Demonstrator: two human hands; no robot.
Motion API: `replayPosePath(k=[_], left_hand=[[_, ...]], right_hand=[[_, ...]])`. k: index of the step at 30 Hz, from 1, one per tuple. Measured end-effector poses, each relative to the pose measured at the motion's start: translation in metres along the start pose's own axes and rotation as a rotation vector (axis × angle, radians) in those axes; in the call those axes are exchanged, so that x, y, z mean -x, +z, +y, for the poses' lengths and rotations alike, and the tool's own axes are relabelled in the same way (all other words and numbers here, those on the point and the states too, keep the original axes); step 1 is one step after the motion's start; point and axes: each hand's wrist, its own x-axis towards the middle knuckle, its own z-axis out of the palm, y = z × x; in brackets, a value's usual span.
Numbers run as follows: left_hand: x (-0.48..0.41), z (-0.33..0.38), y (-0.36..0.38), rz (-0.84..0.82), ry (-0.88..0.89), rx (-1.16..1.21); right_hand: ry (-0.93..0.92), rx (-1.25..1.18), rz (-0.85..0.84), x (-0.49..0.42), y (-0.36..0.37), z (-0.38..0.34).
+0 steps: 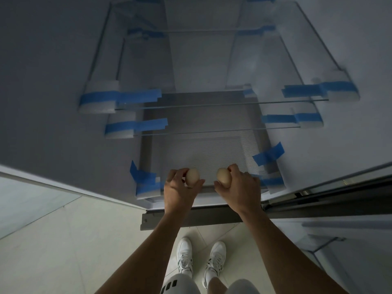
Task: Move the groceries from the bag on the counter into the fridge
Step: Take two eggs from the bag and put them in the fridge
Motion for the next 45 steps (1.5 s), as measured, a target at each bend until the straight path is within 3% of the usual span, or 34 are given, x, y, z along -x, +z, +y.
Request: replayPosePath(k=[22, 28, 33, 38, 40, 43, 45], left_hand=[[0.008, -0.003, -0.012, -0.111, 0.008, -0.062], [0.047, -0.025, -0.042, 0.023, 0.220, -0.258], [0.054, -0.047, -0.061, -0.080, 0.268, -0.488], [0.024, -0.052, -0.063, -0.209, 0.365, -0.586], [0.013, -0.055, -0.060, -0.252, 0.396, -0.611], [0.002, -0.061, -0.054, -0.323, 0.432, -0.655], [-0.002, -0.065, -0.050, -0.341, 0.471, -0.687]], right_hand=[[-0.008, -0.056, -0.048, 0.002, -0.005, 0.008], [-0.016, -0.118, 0.133, 0.037, -0.024, 0.009], [0.001, -0.202, 0.089, 0.097, -0.010, 0.011], [0.235, -0.474, -0.021, 0.121, 0.036, 0.012], [0.536, -0.632, -0.114, 0.113, 0.052, 0.007], [1.153, -1.171, -0.178, 0.091, 0.076, 0.001], [1.332, -1.485, -0.167, 0.078, 0.091, -0.002]])
